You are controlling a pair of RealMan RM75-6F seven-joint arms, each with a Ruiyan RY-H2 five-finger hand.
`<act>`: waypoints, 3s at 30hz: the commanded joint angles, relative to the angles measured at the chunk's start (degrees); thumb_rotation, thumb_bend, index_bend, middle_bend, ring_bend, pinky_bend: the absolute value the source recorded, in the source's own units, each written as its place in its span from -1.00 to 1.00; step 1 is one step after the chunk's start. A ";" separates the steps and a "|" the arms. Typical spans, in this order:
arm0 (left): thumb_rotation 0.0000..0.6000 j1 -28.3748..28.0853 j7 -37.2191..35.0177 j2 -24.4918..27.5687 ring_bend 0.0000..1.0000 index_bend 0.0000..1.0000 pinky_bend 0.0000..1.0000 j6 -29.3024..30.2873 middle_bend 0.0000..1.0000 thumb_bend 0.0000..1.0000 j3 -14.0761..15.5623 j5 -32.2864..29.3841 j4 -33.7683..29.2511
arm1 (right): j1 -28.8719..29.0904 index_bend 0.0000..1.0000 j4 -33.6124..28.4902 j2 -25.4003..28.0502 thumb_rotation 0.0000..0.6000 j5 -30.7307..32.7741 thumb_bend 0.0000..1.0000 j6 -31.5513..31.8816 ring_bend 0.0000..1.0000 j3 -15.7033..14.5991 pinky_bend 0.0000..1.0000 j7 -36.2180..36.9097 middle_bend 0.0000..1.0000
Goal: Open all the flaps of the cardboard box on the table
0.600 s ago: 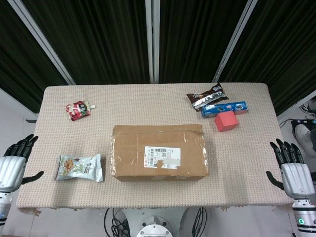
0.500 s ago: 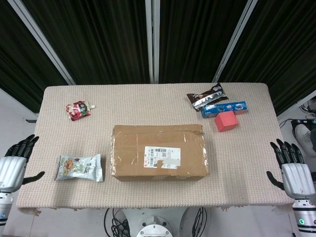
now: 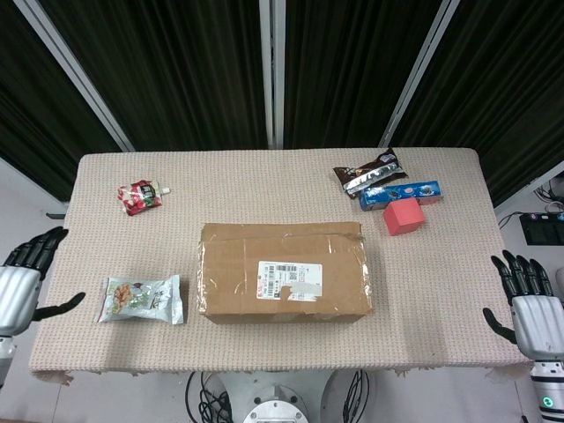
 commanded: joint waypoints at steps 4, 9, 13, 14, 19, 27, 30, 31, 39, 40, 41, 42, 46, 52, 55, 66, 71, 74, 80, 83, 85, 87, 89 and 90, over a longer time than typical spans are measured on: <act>0.71 -7.91 -8.45 7.17 -0.75 -0.85 -0.57 -5.55 -0.76 -0.86 -6.38 -0.46 -6.96 | -0.36 -1.00 0.74 -0.16 1.00 -0.02 -0.65 0.45 -1.00 -0.05 -1.00 0.81 -1.00; 0.59 -15.85 -12.50 10.82 -0.71 -0.81 -0.54 -14.97 -0.71 -0.76 -10.07 -1.62 -11.45 | -1.04 -1.00 1.88 -0.27 1.00 0.49 -0.65 0.87 -1.00 -0.18 -1.00 2.19 -1.00; -0.20 -22.26 -15.39 11.27 -0.69 -0.77 -0.52 -23.05 -0.66 -0.49 -11.89 -2.12 -11.81 | -1.54 -1.00 2.78 -0.59 1.00 0.82 -0.65 1.81 -1.00 0.19 -1.00 3.36 -1.00; -0.32 -23.67 -15.89 11.11 -0.69 -0.77 -0.52 -24.74 -0.66 -0.48 -12.18 -2.06 -11.67 | -1.61 -1.00 2.91 -0.62 1.00 0.79 -0.65 1.97 -1.00 0.22 -1.00 3.58 -1.00; -0.66 -30.36 -17.43 9.16 -0.61 -0.71 -0.51 -32.64 -0.56 -0.48 -13.45 -3.77 -11.41 | -2.02 -1.00 3.51 -0.59 1.00 0.53 -0.64 2.57 -1.00 0.18 -1.00 4.11 -1.00; -0.67 -38.78 -16.20 4.66 -0.56 -0.69 -0.48 -43.46 -0.50 -0.43 -13.78 -9.19 -10.08 | -2.58 -1.00 4.13 -0.38 1.00 1.18 -0.64 3.14 -1.00 0.60 -1.00 5.37 -1.00; -0.69 -41.23 -14.75 2.84 -0.56 -0.69 -0.49 -46.57 -0.50 -0.36 -13.51 -11.71 -8.76 | -2.86 -1.00 4.16 -0.24 1.00 0.99 -0.64 3.79 -1.00 0.73 -1.00 5.85 -1.00; -0.70 -41.77 -14.39 2.23 -0.56 -0.68 -0.49 -47.08 -0.50 -0.33 -13.46 -12.49 -8.42 | -2.95 -1.00 4.22 -0.21 1.00 0.94 -0.64 3.98 -1.00 0.76 -1.00 6.01 -1.00; -0.79 -45.42 -11.72 -1.66 -0.57 -0.66 -0.50 -51.43 -0.50 -0.19 -12.09 -18.43 -5.46 | -3.08 -1.00 5.69 -0.03 1.00 0.68 -0.64 4.33 -1.00 0.98 -1.00 7.54 -1.00; -0.80 -45.76 -11.62 -2.06 -0.57 -0.66 -0.50 -51.99 -0.50 -0.19 -11.90 -19.18 -5.07 | -3.12 -1.00 5.72 0.04 1.00 0.81 -0.64 4.44 -1.00 1.13 -1.00 7.90 -1.00; -0.80 -46.12 -11.57 -2.38 -0.57 -0.66 -0.50 -52.61 -0.49 -0.18 -11.71 -19.90 -4.70 | -3.16 -1.00 5.74 0.14 1.00 0.90 -0.64 4.55 -1.00 1.25 -1.00 8.24 -1.00; -0.80 -46.60 -11.40 -2.73 -0.57 -0.66 -0.50 -53.44 -0.48 -0.18 -11.44 -20.67 -4.25 | -3.23 -1.00 5.77 0.27 1.00 0.95 -0.64 4.73 -1.00 1.37 -1.00 8.60 -1.00; -0.79 -47.72 -10.64 -3.43 -0.56 -0.66 -0.50 -55.40 -0.38 -0.16 -10.55 -22.03 -3.60 | -3.46 -1.00 5.87 0.63 1.00 1.15 -0.64 5.16 -1.00 1.66 -1.00 9.22 -1.00; -0.78 -47.87 -11.48 -4.41 -0.51 -0.64 -0.46 -55.43 -0.28 -0.10 -10.42 -21.90 -3.68 | -3.57 -1.00 6.28 0.57 1.00 2.00 -0.63 4.89 -1.00 2.07 -1.00 10.09 -1.00; -0.77 -48.13 -11.69 -4.62 -0.51 -0.63 -0.46 -55.89 -0.26 -0.09 -10.29 -21.53 -3.62 | -3.54 -1.00 6.53 0.35 1.00 2.01 -0.63 4.65 -1.00 2.02 -1.00 10.11 -1.00; -0.77 -46.00 -17.42 -0.69 -0.45 -0.60 -0.37 -52.23 -0.14 -0.05 -13.42 -16.87 -9.38 | -3.39 -1.00 6.68 0.27 1.00 2.37 -0.62 4.35 -1.00 2.47 -1.00 10.27 -1.00; -0.78 -44.44 -22.39 4.77 -0.41 -0.65 -0.32 -50.92 -0.12 -0.06 -15.74 -14.14 -14.02 | -3.21 -1.00 6.78 -0.02 1.00 2.11 -0.62 4.48 -1.00 2.66 -1.00 10.47 -1.00; -0.77 -43.45 -25.56 9.27 -0.39 -0.66 -0.29 -51.34 -0.08 -0.06 -16.57 -11.81 -17.42 | -3.00 -1.00 6.95 -0.37 1.00 1.92 -0.62 4.35 -1.00 2.70 -1.00 10.54 -1.00; -0.77 -41.13 -33.27 18.65 -0.33 -0.71 -0.23 -52.56 -0.01 -0.07 -17.00 -5.12 -24.50 | -2.70 -1.00 7.71 -1.17 1.00 1.07 -0.62 5.15 -1.00 3.00 -1.00 11.26 -1.00; -0.77 -40.28 -38.58 22.39 -0.20 -0.72 -0.15 -52.93 0.12 -0.07 -16.53 -0.89 -27.17 | -2.56 -1.00 7.78 -1.31 1.00 0.44 -0.62 5.61 -1.00 3.05 -1.00 11.23 -1.00; -0.76 -40.80 -46.12 25.24 -0.10 -0.74 -0.10 -55.01 0.21 -0.06 -15.60 3.51 -29.05 | -2.47 -1.00 7.70 -1.38 1.00 0.00 -0.62 5.87 -1.00 3.03 -1.00 11.15 -1.00; -0.75 -41.47 -51.19 26.93 -0.09 -0.75 -0.10 -55.84 0.23 -0.06 -14.59 7.75 -29.14 | -2.39 -1.00 7.65 -1.47 1.00 -0.27 -0.62 5.98 -1.00 2.99 -1.00 11.08 -1.00; -0.74 -42.12 -55.72 28.29 -0.08 -0.76 -0.10 -55.29 0.23 -0.06 -13.22 12.30 -28.39 | -2.33 -1.00 7.66 -1.59 1.00 -0.59 -0.62 6.17 -1.00 2.95 -1.00 11.00 -1.00; -0.74 -42.37 -57.61 28.69 -0.08 -0.76 -0.09 -54.72 0.24 -0.06 -12.58 13.98 -28.02 | -2.32 -1.00 7.62 -1.63 1.00 -0.69 -0.62 6.24 -1.00 2.93 -1.00 10.96 -1.00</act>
